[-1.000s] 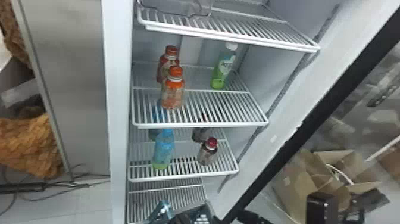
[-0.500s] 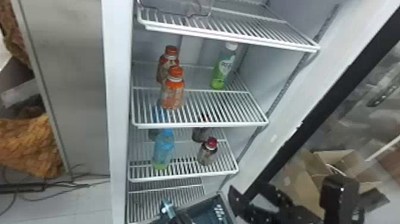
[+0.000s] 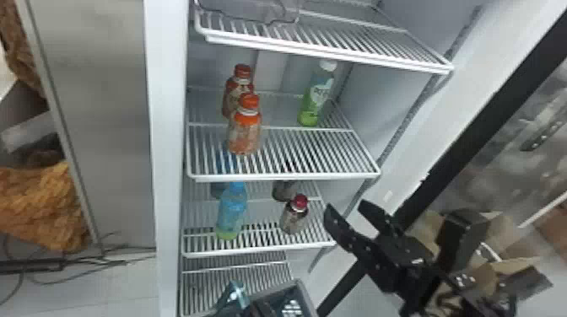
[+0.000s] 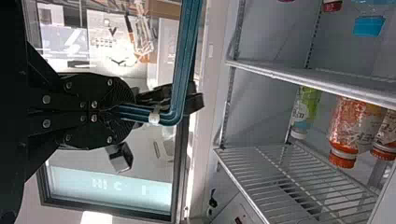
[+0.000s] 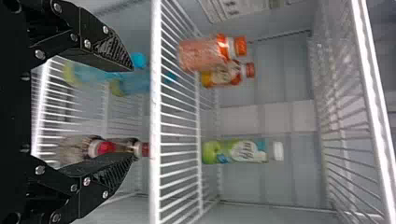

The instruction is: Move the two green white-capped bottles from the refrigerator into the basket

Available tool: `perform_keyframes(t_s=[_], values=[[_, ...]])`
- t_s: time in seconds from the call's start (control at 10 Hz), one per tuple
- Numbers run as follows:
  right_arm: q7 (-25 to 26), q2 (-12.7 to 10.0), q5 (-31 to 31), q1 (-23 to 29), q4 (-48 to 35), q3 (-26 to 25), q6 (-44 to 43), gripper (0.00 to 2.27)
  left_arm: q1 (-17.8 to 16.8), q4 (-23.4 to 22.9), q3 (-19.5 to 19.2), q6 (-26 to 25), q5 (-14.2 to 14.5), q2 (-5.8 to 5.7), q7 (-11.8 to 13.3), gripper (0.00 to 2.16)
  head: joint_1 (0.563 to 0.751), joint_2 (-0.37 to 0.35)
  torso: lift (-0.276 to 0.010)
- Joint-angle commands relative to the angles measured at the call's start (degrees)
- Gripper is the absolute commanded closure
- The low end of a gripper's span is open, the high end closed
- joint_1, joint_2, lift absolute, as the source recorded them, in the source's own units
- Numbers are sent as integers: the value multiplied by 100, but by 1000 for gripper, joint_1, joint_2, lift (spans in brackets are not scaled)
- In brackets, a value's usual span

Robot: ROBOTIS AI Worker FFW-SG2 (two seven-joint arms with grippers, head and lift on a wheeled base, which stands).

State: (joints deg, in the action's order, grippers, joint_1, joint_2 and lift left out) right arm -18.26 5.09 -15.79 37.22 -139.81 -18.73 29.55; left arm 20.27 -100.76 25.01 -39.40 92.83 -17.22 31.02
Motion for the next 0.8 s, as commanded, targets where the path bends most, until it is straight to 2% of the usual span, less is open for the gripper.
perform_keyframes(t_s=[0.0, 0.3, 0.7], values=[[-11, 80, -78, -460, 741, 113, -775, 444, 11, 0, 1, 3, 29, -1, 0, 1214, 695, -350, -4], [-11, 80, 48, -1078, 1669, 273, -1830, 456, 11, 0, 1, 17, 40, 8, 0, 1216, 695, -350, -4], [138, -17, 174, -1866, 2626, 307, -2421, 499, 25, 0, -10, 31, 63, 17, 0, 1214, 695, -350, -4]])
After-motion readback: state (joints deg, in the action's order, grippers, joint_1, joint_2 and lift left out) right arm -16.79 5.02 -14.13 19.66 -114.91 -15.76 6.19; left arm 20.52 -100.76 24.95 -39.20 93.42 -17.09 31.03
